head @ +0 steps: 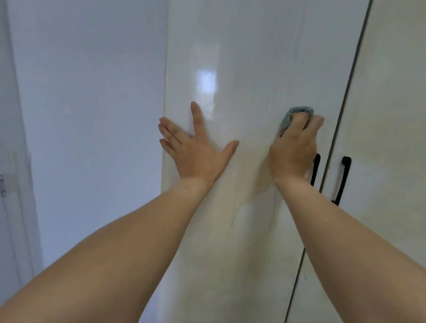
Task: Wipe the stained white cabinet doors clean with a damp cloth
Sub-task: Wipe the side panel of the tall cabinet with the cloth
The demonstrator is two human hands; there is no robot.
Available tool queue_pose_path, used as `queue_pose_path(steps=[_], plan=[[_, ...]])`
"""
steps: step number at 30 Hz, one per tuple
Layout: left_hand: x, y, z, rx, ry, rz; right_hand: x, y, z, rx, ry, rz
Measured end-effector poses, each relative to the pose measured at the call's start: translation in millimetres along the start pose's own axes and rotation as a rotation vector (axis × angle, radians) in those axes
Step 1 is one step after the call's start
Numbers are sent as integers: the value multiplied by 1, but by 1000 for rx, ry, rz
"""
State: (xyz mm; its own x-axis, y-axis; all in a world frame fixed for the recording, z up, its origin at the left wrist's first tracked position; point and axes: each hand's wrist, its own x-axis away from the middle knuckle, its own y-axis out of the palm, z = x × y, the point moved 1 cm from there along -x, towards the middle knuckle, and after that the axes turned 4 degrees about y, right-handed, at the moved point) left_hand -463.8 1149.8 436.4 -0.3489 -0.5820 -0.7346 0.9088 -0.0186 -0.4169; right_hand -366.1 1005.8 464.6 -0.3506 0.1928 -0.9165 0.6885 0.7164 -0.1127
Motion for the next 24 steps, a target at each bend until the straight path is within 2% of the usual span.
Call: queue_pose_path(steps=[3, 4, 5, 6, 8, 9, 10, 12, 15, 16, 17, 20, 21, 22, 24], plan=[[-3, 2, 8, -1, -42, 17, 17, 6, -6, 14, -604, -138], [-4, 2, 8, -4, -52, 26, 9, 1, 3, 21, -671, -129], [-5, 3, 8, -5, -55, 32, -4, -5, 14, 23, -620, -84], [-5, 5, 8, -8, -55, 33, -18, -11, 26, 28, -470, -11], [-5, 6, 4, -27, -44, 36, -39, -18, 48, -3, -13, 115], [-4, 7, 2, -41, -34, 38, -38, -18, 52, -1, 147, 130], [-3, 8, 1, -54, -27, 41, -29, -15, 48, 12, 204, 130], [-2, 8, 1, -62, -24, 45, 2, -7, 30, 11, 87, 128], [-1, 4, 2, -61, -20, 43, 40, 1, 28, -4, -316, 29], [0, 3, 1, -61, -10, 36, 35, -2, 33, -15, -335, 16], [1, 2, 0, -63, 4, 29, 26, -6, 37, -34, -250, 19], [5, -9, -14, -41, 48, 25, 15, -8, 27, -92, 191, 85], [6, -14, -21, -6, 72, 44, 23, -4, 15, -97, 210, 87], [5, -22, -29, 47, 103, 68, 37, 1, -2, -125, 141, 70], [4, -36, -47, 166, 154, 81, 74, 17, -34, -183, -126, -27]])
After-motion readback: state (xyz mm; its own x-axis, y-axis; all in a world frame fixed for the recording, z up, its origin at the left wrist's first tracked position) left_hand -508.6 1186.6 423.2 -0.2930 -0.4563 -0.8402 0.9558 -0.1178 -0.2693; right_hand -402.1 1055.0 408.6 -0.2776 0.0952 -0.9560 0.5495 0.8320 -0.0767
